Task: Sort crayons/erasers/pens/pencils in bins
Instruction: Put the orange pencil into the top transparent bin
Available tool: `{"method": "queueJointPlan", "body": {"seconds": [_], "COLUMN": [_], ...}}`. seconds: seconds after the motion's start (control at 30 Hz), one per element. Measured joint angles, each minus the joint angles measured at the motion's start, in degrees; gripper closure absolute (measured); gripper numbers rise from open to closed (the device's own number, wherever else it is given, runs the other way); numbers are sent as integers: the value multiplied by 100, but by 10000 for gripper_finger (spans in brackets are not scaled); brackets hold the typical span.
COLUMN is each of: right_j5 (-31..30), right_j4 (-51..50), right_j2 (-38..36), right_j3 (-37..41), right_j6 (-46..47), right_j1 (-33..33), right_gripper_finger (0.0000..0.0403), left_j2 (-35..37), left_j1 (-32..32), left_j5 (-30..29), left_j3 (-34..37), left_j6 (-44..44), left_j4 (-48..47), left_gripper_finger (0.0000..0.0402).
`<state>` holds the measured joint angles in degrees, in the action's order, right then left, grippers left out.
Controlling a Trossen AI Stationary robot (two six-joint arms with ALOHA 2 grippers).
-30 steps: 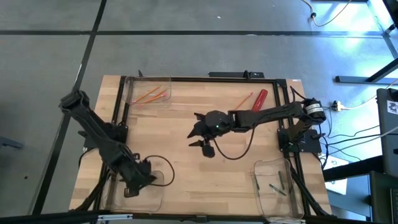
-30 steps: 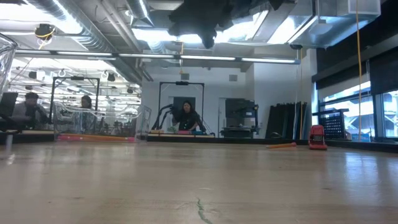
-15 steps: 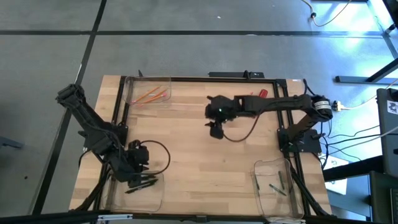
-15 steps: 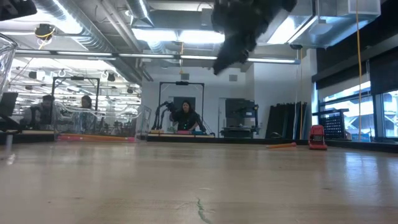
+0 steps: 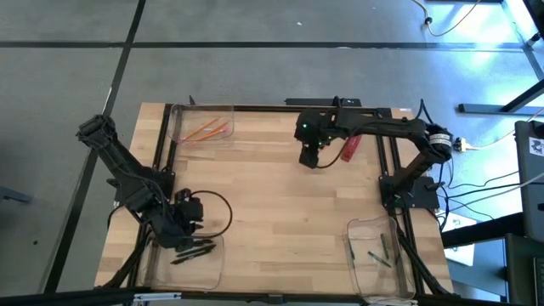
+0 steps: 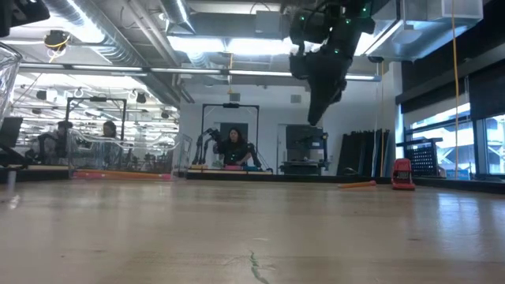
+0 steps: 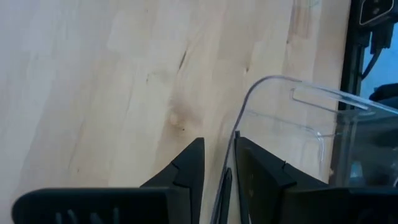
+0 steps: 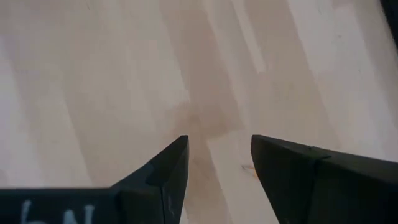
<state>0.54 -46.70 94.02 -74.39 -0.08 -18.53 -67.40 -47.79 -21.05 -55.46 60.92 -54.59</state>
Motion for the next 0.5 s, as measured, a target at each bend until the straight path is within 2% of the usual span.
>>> {"method": "queueJointPlan", "body": {"seconds": [0.17, 0.5], "right_j5": [0, -42], "right_j4": [-117, -187], "right_j2": [106, 784], "right_j3": [0, 7], "right_j6": [-208, -163], "right_j1": [-149, -270], "right_gripper_finger": [227, 227], "left_j2": [-2, -2], "left_j1": [0, -1], "left_j5": [-75, -86], "left_j3": [0, 0], "left_j6": [2, 5], "left_j4": [9, 15], "left_gripper_finger": [316, 316]}}
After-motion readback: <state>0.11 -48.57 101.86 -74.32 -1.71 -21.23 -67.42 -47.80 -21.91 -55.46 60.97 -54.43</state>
